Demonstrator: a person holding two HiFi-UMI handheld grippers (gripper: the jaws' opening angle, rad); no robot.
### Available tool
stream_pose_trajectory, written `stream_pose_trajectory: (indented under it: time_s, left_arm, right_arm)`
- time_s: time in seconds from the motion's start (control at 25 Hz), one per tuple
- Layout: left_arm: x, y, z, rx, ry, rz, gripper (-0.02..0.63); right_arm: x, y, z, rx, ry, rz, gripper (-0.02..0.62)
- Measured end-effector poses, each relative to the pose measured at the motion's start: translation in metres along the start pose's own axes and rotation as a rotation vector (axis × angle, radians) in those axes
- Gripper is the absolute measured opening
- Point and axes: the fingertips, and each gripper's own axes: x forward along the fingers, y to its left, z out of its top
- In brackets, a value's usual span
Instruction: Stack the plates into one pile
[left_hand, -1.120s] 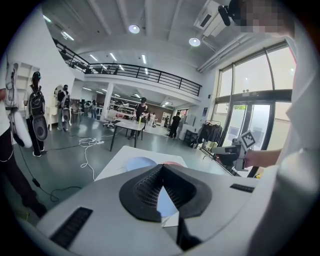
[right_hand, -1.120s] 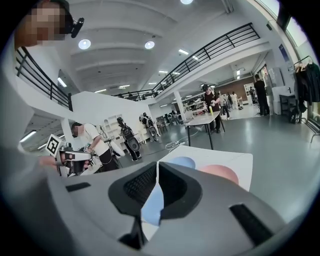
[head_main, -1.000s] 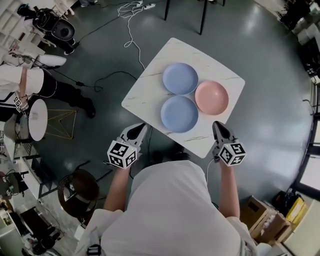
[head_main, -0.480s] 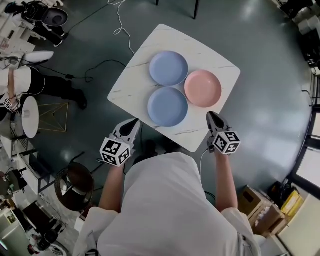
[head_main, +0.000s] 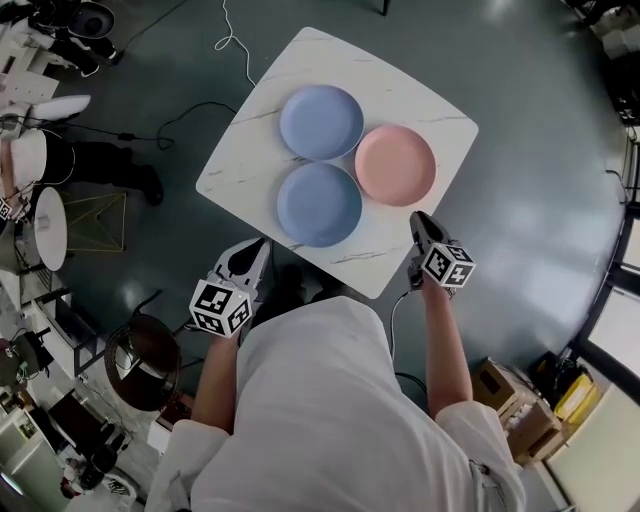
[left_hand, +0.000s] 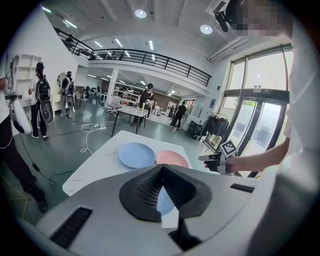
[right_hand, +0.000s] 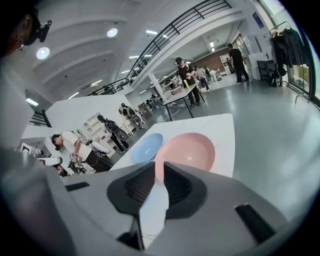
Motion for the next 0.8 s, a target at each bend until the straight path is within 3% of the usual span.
stream_pose_trajectory:
  time_s: [0.12, 0.48, 0.8]
  left_arm:
    - [0.006, -0.004, -0.003, -0.005, 0.02, 0.002, 0.012]
    - [0.027, -0.014, -0.015, -0.001, 0.073, 0.006, 0.012]
    - [0.04, -0.016, -0.025, -0.017, 0.111, 0.02, 0.012]
  right_arm:
    - [0.01, -0.02, -0.01, 0.054, 0.026, -0.017, 0.085]
    - [0.042, -0.068, -0.042, 0.154, 0.109, -0.068, 0.105]
    - [0.071, -0.109, -0.062, 0.402, 0.126, -0.12, 0.133]
